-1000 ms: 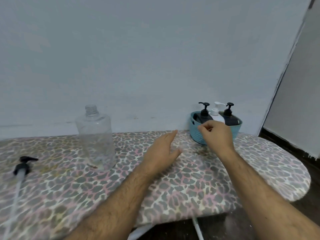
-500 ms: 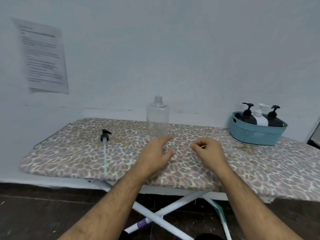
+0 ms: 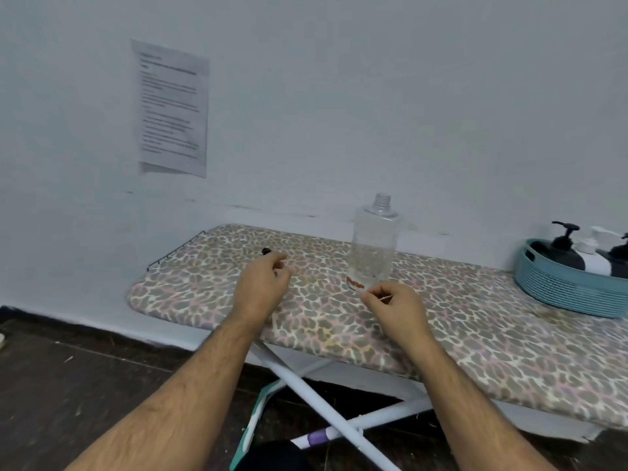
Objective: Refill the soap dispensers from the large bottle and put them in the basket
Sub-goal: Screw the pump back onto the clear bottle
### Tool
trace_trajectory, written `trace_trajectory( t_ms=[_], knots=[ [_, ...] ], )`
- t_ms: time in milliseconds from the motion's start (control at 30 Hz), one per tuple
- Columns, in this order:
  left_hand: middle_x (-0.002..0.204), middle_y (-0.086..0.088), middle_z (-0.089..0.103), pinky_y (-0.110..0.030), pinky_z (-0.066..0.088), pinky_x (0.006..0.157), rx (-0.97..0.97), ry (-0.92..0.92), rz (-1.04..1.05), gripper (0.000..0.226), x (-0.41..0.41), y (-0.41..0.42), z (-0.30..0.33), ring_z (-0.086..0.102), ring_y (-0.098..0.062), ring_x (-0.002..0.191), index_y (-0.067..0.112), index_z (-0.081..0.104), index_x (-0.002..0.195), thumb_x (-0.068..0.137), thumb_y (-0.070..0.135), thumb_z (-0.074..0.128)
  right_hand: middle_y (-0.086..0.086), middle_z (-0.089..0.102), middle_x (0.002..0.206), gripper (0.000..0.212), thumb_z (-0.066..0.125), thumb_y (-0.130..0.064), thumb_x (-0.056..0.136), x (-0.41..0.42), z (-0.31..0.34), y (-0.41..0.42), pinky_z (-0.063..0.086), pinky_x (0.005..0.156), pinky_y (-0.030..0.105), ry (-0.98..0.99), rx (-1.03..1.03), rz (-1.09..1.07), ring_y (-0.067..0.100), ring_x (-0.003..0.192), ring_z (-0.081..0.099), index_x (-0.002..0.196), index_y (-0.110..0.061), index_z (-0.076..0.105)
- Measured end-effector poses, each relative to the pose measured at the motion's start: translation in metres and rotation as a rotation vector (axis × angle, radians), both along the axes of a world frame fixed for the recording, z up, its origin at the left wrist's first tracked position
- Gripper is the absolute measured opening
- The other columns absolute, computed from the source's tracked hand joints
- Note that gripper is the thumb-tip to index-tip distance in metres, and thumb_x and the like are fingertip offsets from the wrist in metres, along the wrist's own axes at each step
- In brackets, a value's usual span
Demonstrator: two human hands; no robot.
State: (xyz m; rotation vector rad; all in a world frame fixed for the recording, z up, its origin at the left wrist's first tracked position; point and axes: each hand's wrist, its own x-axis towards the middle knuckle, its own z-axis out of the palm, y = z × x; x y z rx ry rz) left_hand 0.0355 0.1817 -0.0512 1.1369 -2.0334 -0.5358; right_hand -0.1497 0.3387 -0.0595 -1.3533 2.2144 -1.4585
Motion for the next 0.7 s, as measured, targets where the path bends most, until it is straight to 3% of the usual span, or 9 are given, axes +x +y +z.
trace_trajectory(
  t_ms=[133, 300, 367, 467, 600, 700],
  knots=[
    [0.101, 0.004, 0.069, -0.029, 0.047, 0.068, 0.074, 0.023, 0.154, 0.038, 0.014, -0.029, 0.002, 0.063, -0.015, 0.080, 0.016, 0.064, 0.129, 0.097, 0.037, 0.061, -0.010, 0.069, 0.068, 0.017, 0.070, -0.028, 0.087, 0.013, -0.001, -0.015, 0.046, 0.060, 0.024, 0.009, 0.017, 0.030, 0.005, 0.062, 0.062, 0.071, -0.024, 0.071],
    [0.109, -0.006, 0.072, -0.030, 0.046, 0.067, 0.137, -0.048, 0.274, 0.045, 0.012, -0.061, 0.013, 0.058, -0.013, 0.068, 0.011, 0.062, 0.130, 0.098, 0.042, 0.059, -0.012, 0.069, 0.068, 0.018, 0.070, -0.029, 0.088, 0.021, 0.000, -0.037, 0.043, 0.052, 0.015, 0.006, 0.020, 0.071, 0.002, 0.061, 0.063, 0.070, -0.025, 0.070],
    [0.099, -0.007, 0.072, -0.031, 0.047, 0.066, 0.156, -0.115, 0.295, 0.045, 0.007, -0.072, 0.017, 0.062, -0.020, 0.075, 0.009, 0.068, 0.117, 0.097, 0.047, 0.058, -0.010, 0.069, 0.070, 0.018, 0.070, -0.031, 0.088, 0.022, 0.000, -0.045, 0.049, 0.055, 0.022, 0.003, 0.024, 0.083, 0.005, 0.060, 0.063, 0.070, -0.025, 0.070],
    [0.067, -0.003, 0.063, -0.026, 0.041, 0.051, 0.205, -0.196, 0.303, 0.053, -0.002, -0.084, 0.014, 0.059, -0.018, 0.058, 0.007, 0.073, 0.089, 0.093, 0.057, 0.060, -0.007, 0.070, 0.070, 0.017, 0.070, -0.030, 0.088, 0.023, -0.003, -0.055, 0.056, 0.059, 0.032, -0.016, 0.023, 0.093, 0.010, 0.059, 0.066, 0.072, -0.025, 0.070],
    [0.072, -0.001, 0.065, -0.029, 0.053, 0.060, 0.251, -0.299, 0.302, 0.056, -0.016, -0.085, 0.004, 0.066, -0.020, 0.068, 0.014, 0.062, 0.080, 0.085, 0.070, 0.060, -0.009, 0.069, 0.069, 0.018, 0.070, -0.031, 0.088, 0.019, -0.009, -0.065, 0.056, 0.062, 0.032, -0.003, 0.034, 0.096, 0.009, 0.062, 0.065, 0.071, -0.026, 0.069],
    [0.070, -0.001, 0.064, -0.026, 0.049, 0.056, 0.272, -0.306, 0.323, 0.050, -0.017, -0.089, 0.001, 0.064, -0.020, 0.066, 0.014, 0.062, 0.079, 0.086, 0.064, 0.064, -0.008, 0.070, 0.070, 0.017, 0.070, -0.031, 0.088, 0.019, -0.012, -0.068, 0.057, 0.064, 0.035, -0.024, 0.046, 0.109, 0.012, 0.065, 0.067, 0.071, -0.027, 0.069]
  ],
)
